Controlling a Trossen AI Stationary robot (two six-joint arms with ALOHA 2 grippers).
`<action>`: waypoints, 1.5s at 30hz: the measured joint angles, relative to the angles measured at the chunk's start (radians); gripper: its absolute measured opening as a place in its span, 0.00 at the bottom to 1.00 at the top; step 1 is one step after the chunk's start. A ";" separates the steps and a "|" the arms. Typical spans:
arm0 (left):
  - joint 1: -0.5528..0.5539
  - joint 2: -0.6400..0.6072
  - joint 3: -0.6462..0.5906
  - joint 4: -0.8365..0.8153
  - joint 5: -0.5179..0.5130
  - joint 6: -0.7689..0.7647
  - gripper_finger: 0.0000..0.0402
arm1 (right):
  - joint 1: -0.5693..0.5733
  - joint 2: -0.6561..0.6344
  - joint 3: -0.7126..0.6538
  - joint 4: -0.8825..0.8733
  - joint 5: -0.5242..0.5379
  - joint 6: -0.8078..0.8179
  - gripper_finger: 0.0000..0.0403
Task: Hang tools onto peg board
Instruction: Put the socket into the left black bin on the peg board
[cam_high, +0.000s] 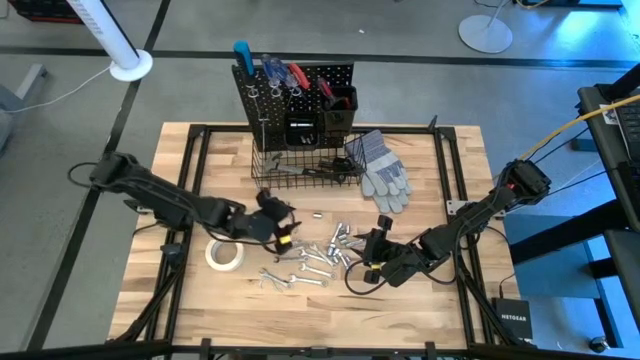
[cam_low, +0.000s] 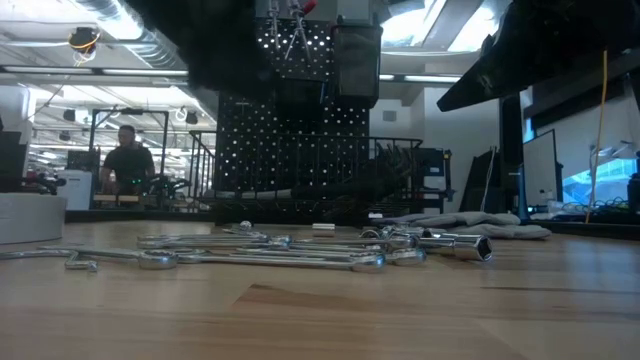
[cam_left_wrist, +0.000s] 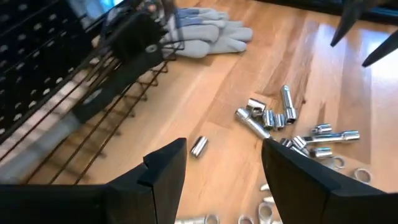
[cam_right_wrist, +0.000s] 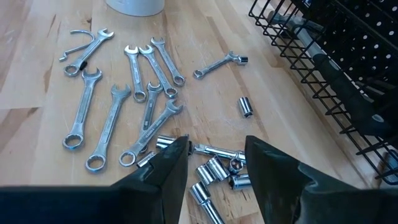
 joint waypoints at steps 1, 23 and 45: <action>0.003 0.023 0.000 0.037 0.005 0.025 0.50 | 0.000 0.000 0.000 0.000 0.000 -0.001 0.41; 0.256 0.324 0.083 0.165 0.442 0.298 0.50 | 0.000 0.000 0.000 -0.003 0.001 -0.005 0.41; 0.299 0.483 0.083 0.247 0.385 0.390 0.49 | 0.000 0.000 0.000 -0.008 -0.003 -0.005 0.41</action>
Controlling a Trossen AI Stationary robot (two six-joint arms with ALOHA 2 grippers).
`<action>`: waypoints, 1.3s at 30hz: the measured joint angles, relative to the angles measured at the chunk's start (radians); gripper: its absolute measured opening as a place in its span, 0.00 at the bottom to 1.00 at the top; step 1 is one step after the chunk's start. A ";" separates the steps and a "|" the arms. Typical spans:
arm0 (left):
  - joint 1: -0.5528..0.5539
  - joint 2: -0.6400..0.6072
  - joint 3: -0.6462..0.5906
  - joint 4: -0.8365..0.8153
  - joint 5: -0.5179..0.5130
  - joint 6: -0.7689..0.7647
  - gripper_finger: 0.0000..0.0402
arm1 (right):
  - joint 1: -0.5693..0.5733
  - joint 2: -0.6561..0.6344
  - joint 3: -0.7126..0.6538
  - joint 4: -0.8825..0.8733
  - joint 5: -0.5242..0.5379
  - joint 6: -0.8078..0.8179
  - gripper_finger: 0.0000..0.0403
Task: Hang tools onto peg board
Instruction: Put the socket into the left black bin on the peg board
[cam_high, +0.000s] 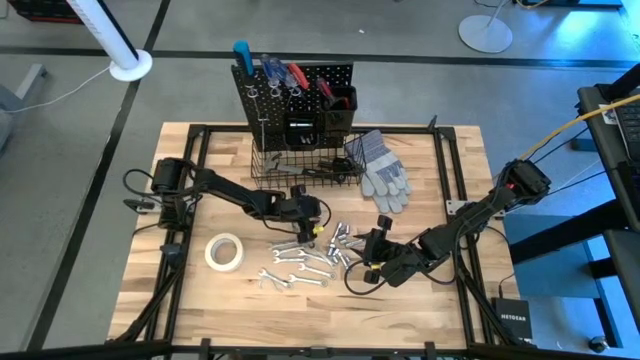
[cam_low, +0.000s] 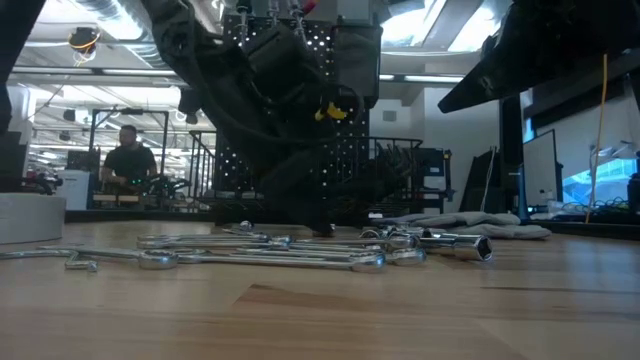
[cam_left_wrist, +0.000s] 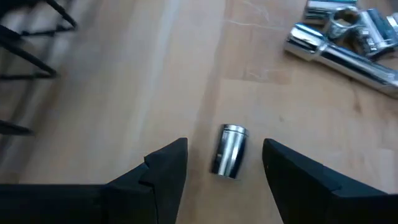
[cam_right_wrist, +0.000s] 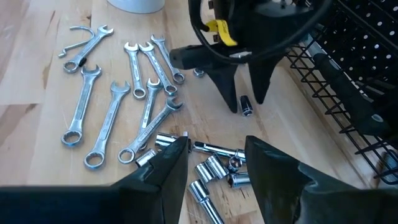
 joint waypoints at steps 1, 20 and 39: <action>0.004 0.005 0.000 0.003 0.031 -0.007 0.49 | 0.000 0.000 0.000 0.000 0.000 0.000 0.41; 0.009 0.020 0.001 -0.010 0.107 -0.004 0.14 | 0.000 0.000 0.000 -0.003 -0.003 0.000 0.41; -0.098 -0.193 0.016 -0.031 -0.045 0.067 0.17 | 0.000 0.000 0.000 -0.022 -0.010 0.007 0.41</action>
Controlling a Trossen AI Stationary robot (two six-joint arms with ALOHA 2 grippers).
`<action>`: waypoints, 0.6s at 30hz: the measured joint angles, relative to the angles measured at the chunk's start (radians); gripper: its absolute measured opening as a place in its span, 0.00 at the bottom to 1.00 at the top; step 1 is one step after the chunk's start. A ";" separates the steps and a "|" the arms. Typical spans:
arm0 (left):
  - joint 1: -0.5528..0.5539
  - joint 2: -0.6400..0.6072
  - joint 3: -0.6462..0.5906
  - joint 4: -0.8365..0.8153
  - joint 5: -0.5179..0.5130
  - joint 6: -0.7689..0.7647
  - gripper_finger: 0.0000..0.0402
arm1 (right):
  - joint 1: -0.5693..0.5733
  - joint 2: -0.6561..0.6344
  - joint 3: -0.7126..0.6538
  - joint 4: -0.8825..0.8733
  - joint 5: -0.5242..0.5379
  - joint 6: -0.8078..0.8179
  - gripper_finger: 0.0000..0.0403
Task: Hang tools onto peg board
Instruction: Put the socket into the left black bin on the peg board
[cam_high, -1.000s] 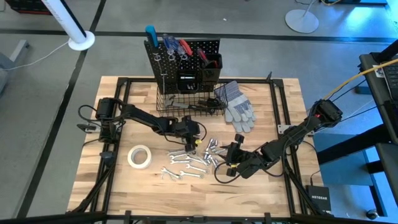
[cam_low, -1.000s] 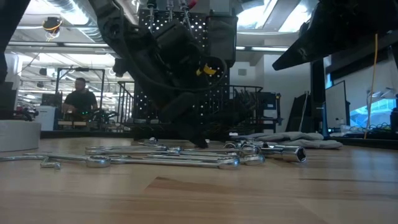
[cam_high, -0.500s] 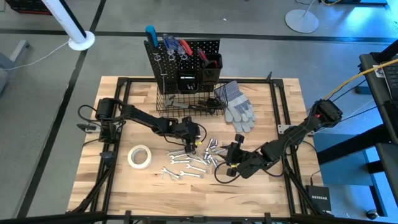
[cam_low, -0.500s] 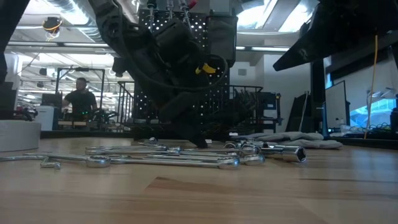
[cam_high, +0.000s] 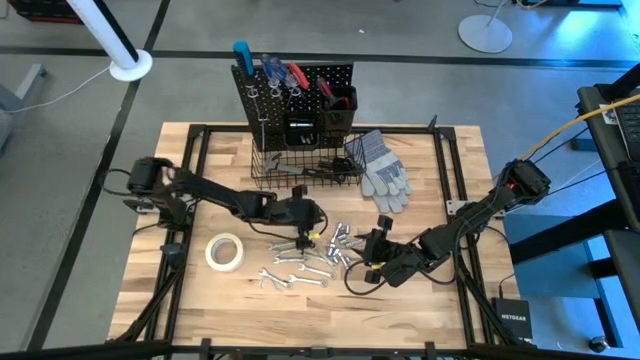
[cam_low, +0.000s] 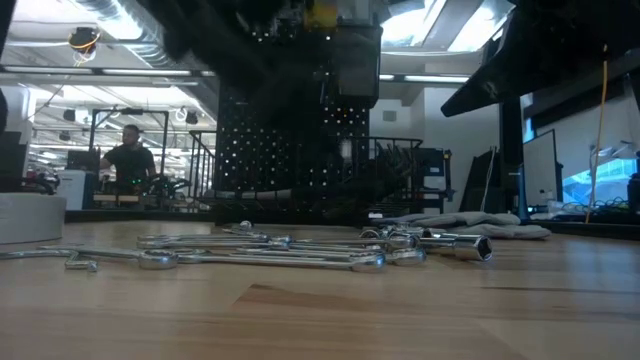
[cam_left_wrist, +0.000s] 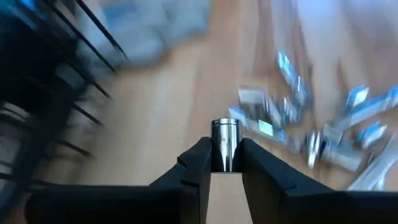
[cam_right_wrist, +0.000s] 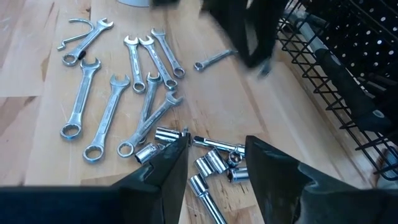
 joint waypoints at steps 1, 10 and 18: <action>-0.007 -0.033 0.000 0.007 -0.024 0.015 0.17 | 0.000 0.000 0.000 -0.001 0.000 0.000 0.41; -0.008 -0.345 0.002 0.043 -0.247 0.147 0.17 | 0.000 0.000 0.000 0.001 0.000 0.000 0.41; 0.138 -0.440 0.003 0.075 -0.344 0.208 0.18 | 0.000 0.000 0.000 0.001 0.001 0.000 0.41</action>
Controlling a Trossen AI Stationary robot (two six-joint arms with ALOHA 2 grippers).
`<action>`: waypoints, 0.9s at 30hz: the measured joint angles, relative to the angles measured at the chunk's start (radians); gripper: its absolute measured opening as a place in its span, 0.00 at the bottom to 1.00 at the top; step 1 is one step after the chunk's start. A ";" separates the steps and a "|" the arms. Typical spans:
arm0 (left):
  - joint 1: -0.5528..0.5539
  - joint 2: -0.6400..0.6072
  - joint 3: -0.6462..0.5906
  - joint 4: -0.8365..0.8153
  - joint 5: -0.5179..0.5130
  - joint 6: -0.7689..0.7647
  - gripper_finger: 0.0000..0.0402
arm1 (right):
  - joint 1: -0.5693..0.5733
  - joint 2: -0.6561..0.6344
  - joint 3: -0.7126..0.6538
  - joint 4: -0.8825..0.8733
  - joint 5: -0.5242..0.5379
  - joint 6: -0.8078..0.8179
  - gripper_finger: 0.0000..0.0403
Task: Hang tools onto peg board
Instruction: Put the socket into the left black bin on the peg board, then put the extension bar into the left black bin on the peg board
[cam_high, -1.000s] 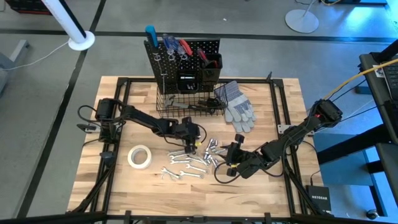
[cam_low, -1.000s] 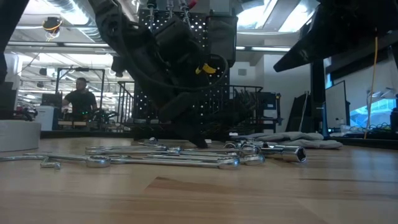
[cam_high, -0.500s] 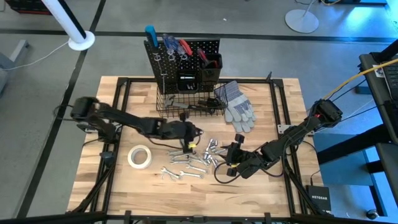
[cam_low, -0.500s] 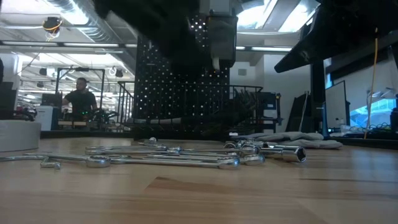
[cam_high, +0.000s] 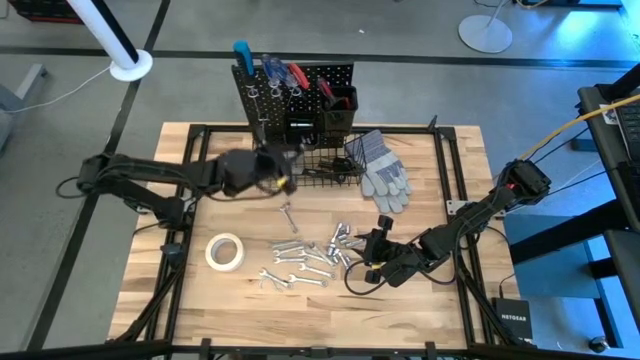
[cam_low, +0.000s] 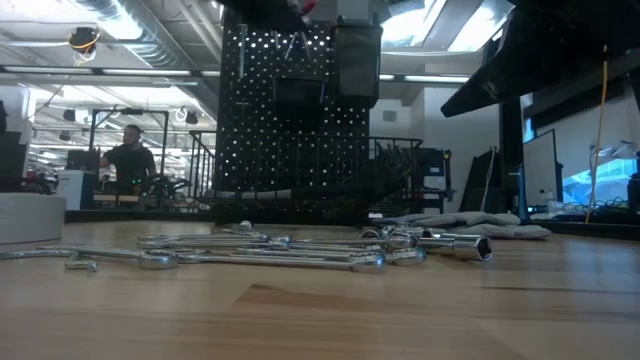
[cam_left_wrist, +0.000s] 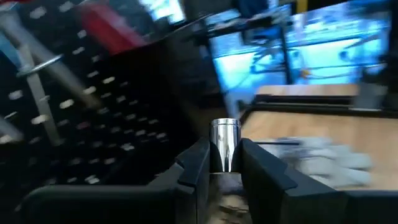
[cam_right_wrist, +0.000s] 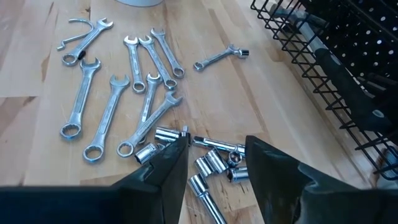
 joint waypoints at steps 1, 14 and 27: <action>0.022 0.004 0.000 0.003 0.001 -0.005 0.18 | 0.000 0.000 0.000 0.000 0.000 0.000 0.41; 0.189 0.054 0.000 0.017 0.010 -0.054 0.19 | 0.000 0.000 0.000 -0.001 0.006 0.000 0.41; 0.112 0.021 0.000 -0.032 0.035 -0.113 0.44 | 0.000 0.000 0.000 -0.002 0.005 0.000 0.41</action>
